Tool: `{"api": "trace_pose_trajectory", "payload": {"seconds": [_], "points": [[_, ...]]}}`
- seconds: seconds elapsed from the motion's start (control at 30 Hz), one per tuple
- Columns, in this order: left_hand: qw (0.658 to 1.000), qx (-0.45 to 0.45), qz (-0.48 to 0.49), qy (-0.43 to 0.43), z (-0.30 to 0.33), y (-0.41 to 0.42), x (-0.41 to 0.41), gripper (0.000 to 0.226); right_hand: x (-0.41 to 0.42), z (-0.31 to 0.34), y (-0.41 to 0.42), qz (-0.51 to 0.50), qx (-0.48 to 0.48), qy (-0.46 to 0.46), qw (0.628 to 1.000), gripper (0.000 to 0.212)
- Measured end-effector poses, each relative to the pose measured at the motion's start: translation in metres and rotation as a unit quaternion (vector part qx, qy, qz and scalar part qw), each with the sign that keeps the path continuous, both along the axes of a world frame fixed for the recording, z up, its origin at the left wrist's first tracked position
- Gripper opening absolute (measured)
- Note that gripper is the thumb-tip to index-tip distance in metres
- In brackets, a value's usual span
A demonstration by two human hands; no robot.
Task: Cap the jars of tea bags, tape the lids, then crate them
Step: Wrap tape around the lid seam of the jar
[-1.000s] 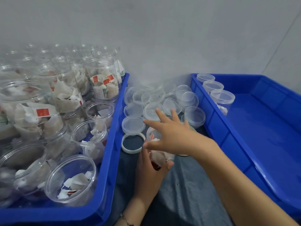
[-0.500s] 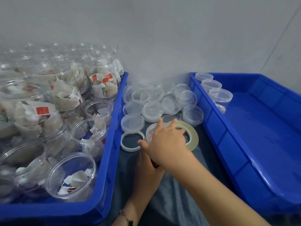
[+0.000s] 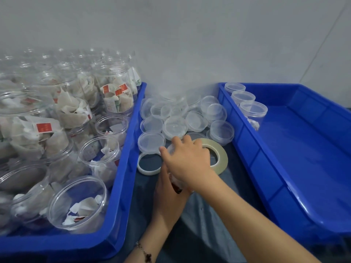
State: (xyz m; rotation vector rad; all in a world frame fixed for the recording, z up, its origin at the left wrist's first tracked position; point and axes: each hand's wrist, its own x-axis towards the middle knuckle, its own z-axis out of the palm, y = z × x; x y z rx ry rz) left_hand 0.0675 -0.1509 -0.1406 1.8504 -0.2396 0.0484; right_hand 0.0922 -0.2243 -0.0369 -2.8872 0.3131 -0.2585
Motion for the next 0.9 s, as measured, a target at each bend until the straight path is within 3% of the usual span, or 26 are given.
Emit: {"api": "trace_pose_trajectory", "payload": {"seconds": [0.1, 0.2, 0.27, 0.43, 0.57, 0.7, 0.77, 0.9], "points": [[1.000, -0.005, 0.010, -0.007, 0.003, 0.001, -0.002, 0.072, -0.002, 0.003, 0.006, 0.018, -0.008, 0.037, 0.999, 0.067], [1.000, 0.004, 0.001, -0.001, 0.004, 0.001, -0.004, 0.094, 0.002, 0.020, -0.011, 0.040, -0.024, 0.154, 0.987, 0.077], [1.000, 0.008, 0.001, 0.001, 0.004, 0.001, -0.004, 0.101, 0.008, 0.033, -0.024, 0.056, -0.060, 0.148, 0.986, 0.074], [1.000, 0.020, 0.011, 0.017, 0.003, -0.002, -0.001, 0.103, 0.010, 0.034, -0.036, 0.277, -0.009, 0.117, 0.954, 0.051], [0.999, 0.027, 0.018, 0.012, 0.002, -0.003, 0.001, 0.098, 0.001, 0.008, -0.023, 0.170, -0.003, 0.030, 0.985, 0.040], [1.000, -0.014, -0.004, 0.013, 0.001, 0.001, 0.001, 0.084, -0.004, 0.003, -0.001, 0.040, -0.045, 0.010, 0.998, 0.032], [1.000, -0.019, -0.003, 0.013, 0.002, 0.002, 0.000, 0.083, -0.002, 0.004, 0.001, 0.039, -0.041, 0.035, 0.998, 0.032], [1.000, -0.008, -0.003, -0.002, 0.006, 0.001, -0.001, 0.095, 0.006, 0.025, -0.025, 0.113, 0.018, 0.143, 0.983, 0.065]]}}
